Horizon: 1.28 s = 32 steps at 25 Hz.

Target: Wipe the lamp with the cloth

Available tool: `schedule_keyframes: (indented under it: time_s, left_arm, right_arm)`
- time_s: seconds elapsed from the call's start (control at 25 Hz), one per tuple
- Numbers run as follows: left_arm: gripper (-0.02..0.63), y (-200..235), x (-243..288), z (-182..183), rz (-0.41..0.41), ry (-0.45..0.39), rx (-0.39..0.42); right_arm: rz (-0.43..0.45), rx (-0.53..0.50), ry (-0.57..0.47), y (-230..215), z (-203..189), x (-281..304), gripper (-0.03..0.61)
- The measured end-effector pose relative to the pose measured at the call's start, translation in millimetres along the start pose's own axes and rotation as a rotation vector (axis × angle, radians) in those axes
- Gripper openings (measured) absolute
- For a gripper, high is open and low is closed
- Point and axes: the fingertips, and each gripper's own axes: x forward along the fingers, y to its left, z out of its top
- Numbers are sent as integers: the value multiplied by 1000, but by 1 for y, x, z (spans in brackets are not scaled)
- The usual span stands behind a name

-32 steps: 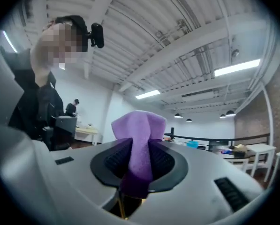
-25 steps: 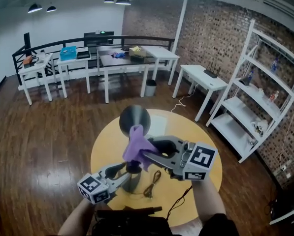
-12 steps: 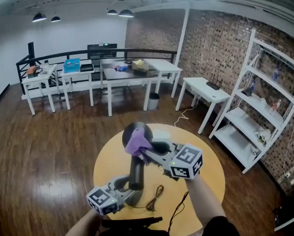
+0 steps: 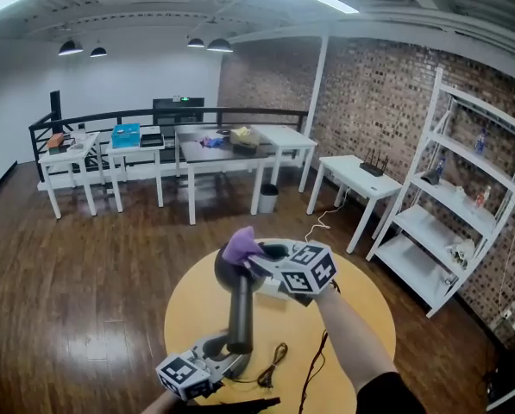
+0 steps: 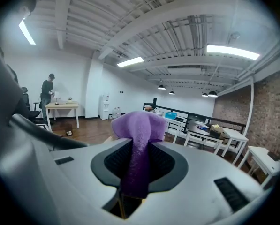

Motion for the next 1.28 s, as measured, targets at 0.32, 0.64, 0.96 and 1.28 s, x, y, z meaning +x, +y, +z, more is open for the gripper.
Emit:
schedule_keyframes:
  time_s: [0.32,0.64,0.96,1.28]
  left_arm:
    - [155,-2,2,0,37,6,-2]
    - [152,-1,7,0,38,-2,-4]
    - [152,0,1,2,36,-20,-34]
    - [152,0,-1,0,30,-24,-50]
  right_arm:
    - [-174,8,99,-44,-17,11,92]
    - [-51,-196,78,23,11,-46,92]
    - [313,21,-319,133,17,-142,92]
    - [461,153,-483,165,0,-133,92]
